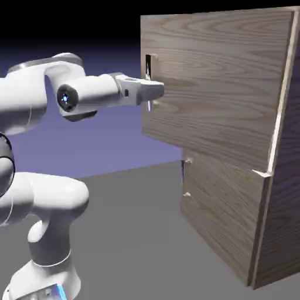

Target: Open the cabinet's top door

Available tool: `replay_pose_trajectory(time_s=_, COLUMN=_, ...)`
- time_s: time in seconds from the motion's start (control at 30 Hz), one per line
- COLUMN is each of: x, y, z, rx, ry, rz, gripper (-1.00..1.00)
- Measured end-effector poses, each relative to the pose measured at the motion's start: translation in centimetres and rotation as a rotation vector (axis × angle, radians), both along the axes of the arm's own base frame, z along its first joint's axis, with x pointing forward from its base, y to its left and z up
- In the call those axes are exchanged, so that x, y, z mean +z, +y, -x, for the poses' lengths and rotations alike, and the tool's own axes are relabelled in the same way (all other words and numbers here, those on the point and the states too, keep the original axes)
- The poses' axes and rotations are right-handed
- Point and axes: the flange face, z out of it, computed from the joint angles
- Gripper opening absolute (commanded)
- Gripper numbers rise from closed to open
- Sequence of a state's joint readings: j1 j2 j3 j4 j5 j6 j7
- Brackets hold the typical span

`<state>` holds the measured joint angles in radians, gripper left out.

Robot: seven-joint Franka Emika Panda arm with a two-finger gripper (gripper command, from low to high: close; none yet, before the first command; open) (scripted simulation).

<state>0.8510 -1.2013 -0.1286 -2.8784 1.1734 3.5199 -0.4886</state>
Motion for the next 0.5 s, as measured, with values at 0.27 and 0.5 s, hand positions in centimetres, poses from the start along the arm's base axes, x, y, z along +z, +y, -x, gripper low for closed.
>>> replay_pose_trajectory(time_s=0.27, x=0.0, y=-2.2, z=1.9, rx=0.073, ry=0.000, rz=0.000, gripper=-1.00)
replay_pose_trajectory(time_s=0.5, x=0.0, y=-5.0, z=3.9, rx=0.158, ry=0.000, rz=0.000, gripper=-1.00)
